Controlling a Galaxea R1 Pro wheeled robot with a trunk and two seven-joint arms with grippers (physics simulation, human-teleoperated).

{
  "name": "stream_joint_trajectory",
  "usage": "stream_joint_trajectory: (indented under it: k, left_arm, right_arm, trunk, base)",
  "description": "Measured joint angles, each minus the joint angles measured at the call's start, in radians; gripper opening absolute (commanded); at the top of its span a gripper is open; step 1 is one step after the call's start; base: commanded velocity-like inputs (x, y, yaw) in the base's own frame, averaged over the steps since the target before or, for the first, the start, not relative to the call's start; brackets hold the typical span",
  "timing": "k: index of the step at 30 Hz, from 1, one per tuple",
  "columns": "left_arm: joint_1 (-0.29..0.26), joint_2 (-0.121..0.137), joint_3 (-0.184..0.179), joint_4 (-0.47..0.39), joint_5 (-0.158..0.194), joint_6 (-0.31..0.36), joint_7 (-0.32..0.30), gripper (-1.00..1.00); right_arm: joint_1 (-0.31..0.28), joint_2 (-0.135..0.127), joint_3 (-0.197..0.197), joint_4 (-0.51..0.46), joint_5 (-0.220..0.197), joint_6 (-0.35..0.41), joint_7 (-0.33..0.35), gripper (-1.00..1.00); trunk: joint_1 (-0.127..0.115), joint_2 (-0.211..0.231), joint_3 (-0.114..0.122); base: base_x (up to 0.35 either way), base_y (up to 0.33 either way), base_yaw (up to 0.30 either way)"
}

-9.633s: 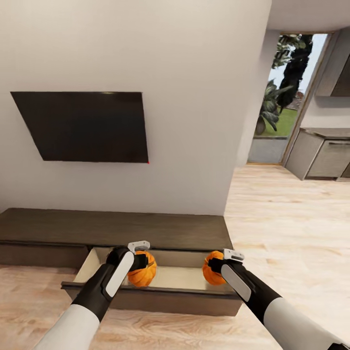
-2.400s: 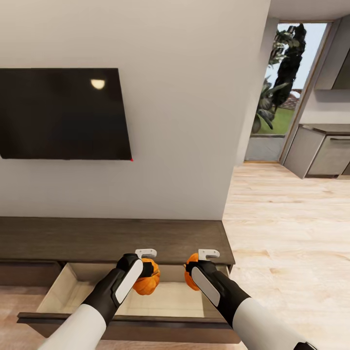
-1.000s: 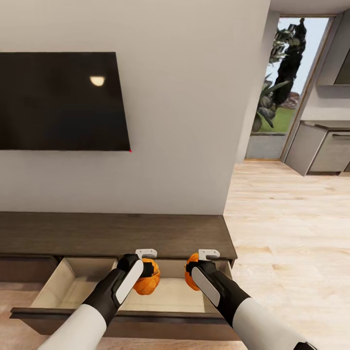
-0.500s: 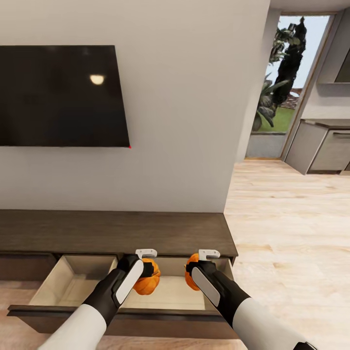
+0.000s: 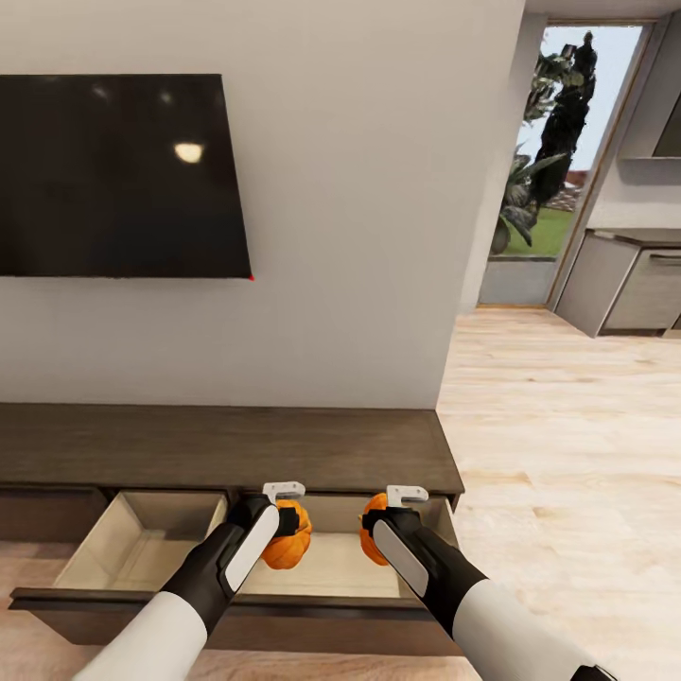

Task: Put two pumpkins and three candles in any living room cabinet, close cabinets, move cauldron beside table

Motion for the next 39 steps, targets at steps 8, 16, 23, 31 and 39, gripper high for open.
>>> stream_joint_trajectory:
  k: [8,16,23,31,39]
  left_arm:
    - [0.0,0.001,0.0,0.0,0.0,-0.022,0.0,-1.0]
    - [0.0,0.001,-0.001,0.0,0.0,-0.025,0.0,-1.0]
    - [0.0,0.001,0.0,0.0,0.0,-0.025,0.0,-1.0]
    - [0.0,0.001,0.0,-0.001,0.0,-0.028,0.0,-1.0]
    - [0.0,0.001,-0.001,-0.001,0.0,-0.036,0.0,-1.0]
  right_arm:
    - [0.0,-0.002,0.0,0.002,0.001,-0.016,0.0,-1.0]
    - [0.0,-0.003,0.0,-0.001,-0.002,-0.043,0.01,-1.0]
    - [0.0,-0.002,0.0,-0.003,0.0,-0.043,0.015,-1.0]
    - [0.0,-0.002,0.0,-0.003,0.001,-0.044,0.017,-1.0]
    - [0.0,-0.001,0.0,-0.003,0.002,-0.045,0.017,-1.0]
  trunk:
    - [0.031,-0.056,-0.025]
    - [0.061,-0.112,-0.05]
    - [0.088,-0.161,-0.072]
    - [0.119,-0.217,-0.097]
    - [0.15,-0.273,-0.122]
  base:
    - [0.0,0.0,0.0]
    - [0.0,0.0,0.0]
    - [0.0,0.0,0.0]
    - [0.0,0.0,0.018]
    - [0.0,0.0,0.11]
